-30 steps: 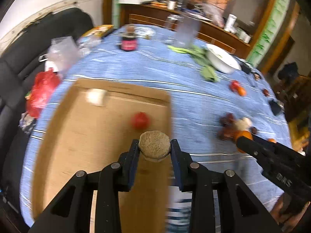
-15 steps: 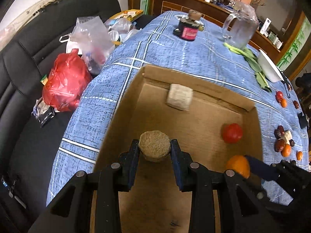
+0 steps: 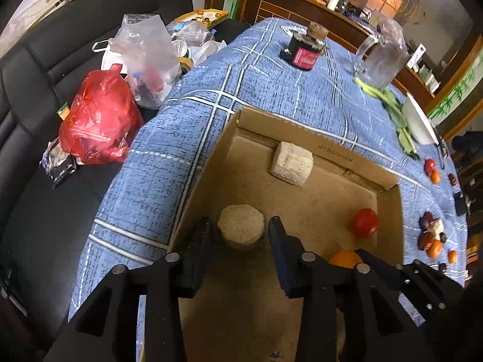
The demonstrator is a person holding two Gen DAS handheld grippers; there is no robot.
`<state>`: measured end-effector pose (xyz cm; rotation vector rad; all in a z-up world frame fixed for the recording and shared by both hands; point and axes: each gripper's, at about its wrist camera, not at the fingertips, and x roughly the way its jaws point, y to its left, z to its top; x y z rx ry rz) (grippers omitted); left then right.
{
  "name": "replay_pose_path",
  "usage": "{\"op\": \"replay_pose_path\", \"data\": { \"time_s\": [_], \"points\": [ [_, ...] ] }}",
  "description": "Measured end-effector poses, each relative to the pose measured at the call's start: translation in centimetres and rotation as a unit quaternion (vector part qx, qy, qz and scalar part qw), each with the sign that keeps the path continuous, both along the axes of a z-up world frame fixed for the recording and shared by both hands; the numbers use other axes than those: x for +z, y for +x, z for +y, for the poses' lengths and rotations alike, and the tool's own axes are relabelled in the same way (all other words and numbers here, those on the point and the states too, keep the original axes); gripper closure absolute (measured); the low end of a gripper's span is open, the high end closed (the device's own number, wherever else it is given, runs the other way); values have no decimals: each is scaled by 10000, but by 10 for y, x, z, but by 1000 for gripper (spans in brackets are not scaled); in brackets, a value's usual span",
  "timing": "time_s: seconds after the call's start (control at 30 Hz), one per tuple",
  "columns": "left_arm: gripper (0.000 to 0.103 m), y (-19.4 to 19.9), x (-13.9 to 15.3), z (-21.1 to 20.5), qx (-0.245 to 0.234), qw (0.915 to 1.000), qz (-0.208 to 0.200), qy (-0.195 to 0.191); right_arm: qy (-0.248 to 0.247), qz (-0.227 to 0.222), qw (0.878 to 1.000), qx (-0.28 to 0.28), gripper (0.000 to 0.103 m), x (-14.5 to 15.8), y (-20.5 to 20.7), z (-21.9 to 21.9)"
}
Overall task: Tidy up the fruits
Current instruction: 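Place the cake and orange into the cardboard box, opening both tools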
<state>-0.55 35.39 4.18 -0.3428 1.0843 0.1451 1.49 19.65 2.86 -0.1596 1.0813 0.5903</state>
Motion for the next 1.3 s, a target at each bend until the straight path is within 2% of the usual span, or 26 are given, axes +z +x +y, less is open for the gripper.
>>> {"op": "replay_pose_path", "data": {
  "time_s": [0.27,0.5,0.7,1.0,1.3],
  "points": [
    [49,-29,35,10,392,9985,-374,-112,95,-13,9999,-65,51,7,-4,-4],
    [49,-50,54,15,668,9947,-561,-547,196,-138,9995,-199,46,22,-14,-17],
    [48,-60,64,13,682,9930,-633,-731,307,-96,9979,-560,45,28,-14,-43],
    [47,-63,71,0,474,9929,-750,-798,262,-80,9956,-896,45,29,-10,-63],
    [47,-60,68,-6,372,9936,-735,-774,236,-102,9957,-895,45,26,-7,-60]
  ]
}}
